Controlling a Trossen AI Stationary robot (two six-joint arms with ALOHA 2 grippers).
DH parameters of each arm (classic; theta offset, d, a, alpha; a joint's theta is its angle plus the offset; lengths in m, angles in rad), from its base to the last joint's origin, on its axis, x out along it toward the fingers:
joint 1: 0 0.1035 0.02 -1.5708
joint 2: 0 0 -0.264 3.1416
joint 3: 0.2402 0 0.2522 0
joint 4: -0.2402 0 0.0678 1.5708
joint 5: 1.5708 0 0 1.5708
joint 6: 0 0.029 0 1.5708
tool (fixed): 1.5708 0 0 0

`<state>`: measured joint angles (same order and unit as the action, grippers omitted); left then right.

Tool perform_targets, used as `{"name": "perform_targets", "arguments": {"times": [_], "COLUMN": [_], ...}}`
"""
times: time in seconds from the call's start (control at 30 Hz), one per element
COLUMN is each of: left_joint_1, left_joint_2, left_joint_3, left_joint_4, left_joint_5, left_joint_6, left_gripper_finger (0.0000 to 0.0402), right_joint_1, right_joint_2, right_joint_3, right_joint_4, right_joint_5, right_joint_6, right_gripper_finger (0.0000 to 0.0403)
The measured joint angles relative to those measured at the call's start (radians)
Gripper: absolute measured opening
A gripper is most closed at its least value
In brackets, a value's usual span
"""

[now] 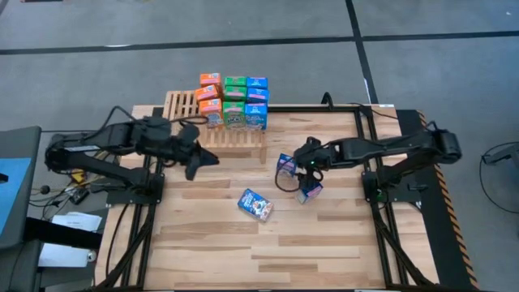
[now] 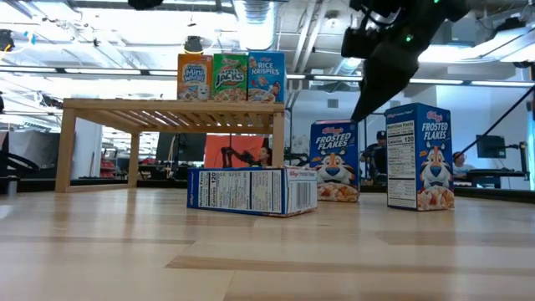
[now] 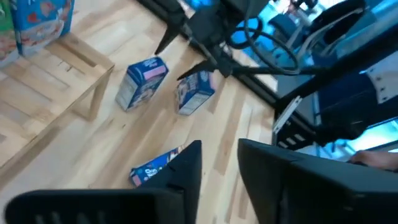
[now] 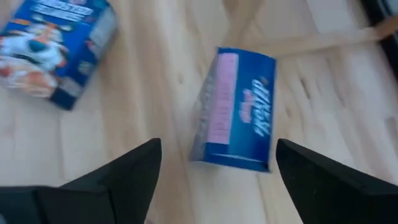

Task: Stack cereal on shelf
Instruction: Put the top blue cereal on the shelf

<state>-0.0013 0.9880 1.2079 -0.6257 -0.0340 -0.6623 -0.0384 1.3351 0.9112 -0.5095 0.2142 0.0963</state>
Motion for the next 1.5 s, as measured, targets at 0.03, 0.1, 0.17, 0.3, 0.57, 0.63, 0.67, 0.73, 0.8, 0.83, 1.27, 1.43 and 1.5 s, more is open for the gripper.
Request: {"name": "perform_targets", "arguments": {"times": [0.03, 0.1, 0.17, 0.3, 0.57, 0.63, 0.67, 0.73, 0.8, 0.83, 1.27, 1.43, 1.5], "left_joint_1": [-0.001, 0.0, 0.0, 0.0, 0.0, 0.0, 0.0, 0.001, 0.001, 0.001, 0.025, 0.054, 0.059], "left_joint_2": [0.013, 0.037, 0.061, 0.104, 0.147, 0.151, 0.155, 0.159, 0.159, 0.162, 0.307, 0.405, 0.458], "left_joint_3": [0.0, 0.0, 0.0, 0.0, 0.0, 0.0, 0.0, 0.0, 0.0, 0.0, 0.027, 0.102, 0.145], "left_joint_4": [0.0, -0.001, -0.001, 0.0, 0.009, 0.002, 0.012, 0.018, 0.023, 0.035, 0.149, 0.159, 0.16], "left_joint_5": [-0.001, 0.001, 0.002, -0.001, -0.023, -0.053, -0.068, -0.094, -0.114, -0.122, -0.09, -0.085, -0.083], "left_joint_6": [0.002, 0.02, 0.04, 0.072, 0.126, 0.138, 0.144, 0.157, 0.18, 0.192, 0.442, 0.528, 0.565], "left_gripper_finger": [0.0108, 0.0127, 0.0143, 0.0171, 0.0188, 0.0188, 0.0188, 0.0188, 0.0188, 0.0188, 0.0213, 0.0269, 0.0292], "right_joint_1": [-0.001, -0.01, -0.018, -0.012, -0.001, -0.003, -0.004, -0.004, -0.002, -0.001, 0.027, 0.026, 0.027], "right_joint_2": [0.007, 0.027, 0.047, 0.081, 0.093, 0.093, 0.093, 0.093, 0.093, 0.092, 0.091, 0.091, 0.091], "right_joint_3": [0.0, 0.0, 0.0, 0.0, 0.0, 0.0, 0.0, 0.0, 0.0, 0.0, 0.128, 0.19, 0.207], "right_joint_4": [0.002, 0.009, 0.024, 0.044, 0.055, 0.053, 0.052, 0.05, 0.051, 0.051, 0.012, -0.001, -0.01], "right_joint_5": [0.015, 0.027, 0.017, -0.005, -0.008, -0.007, -0.007, -0.007, -0.006, -0.006, -0.007, -0.008, -0.021], "right_joint_6": [0.0, -0.001, 0.0, 0.0, 0.008, 0.025, 0.032, 0.034, 0.034, 0.034, -0.092, -0.155, -0.157], "right_gripper_finger": [0.0343, 0.0343, 0.0341, 0.0331, 0.0273, 0.0255, 0.0246, 0.0228, 0.0212, 0.0205, 0.0176, 0.0176, 0.0176]}}
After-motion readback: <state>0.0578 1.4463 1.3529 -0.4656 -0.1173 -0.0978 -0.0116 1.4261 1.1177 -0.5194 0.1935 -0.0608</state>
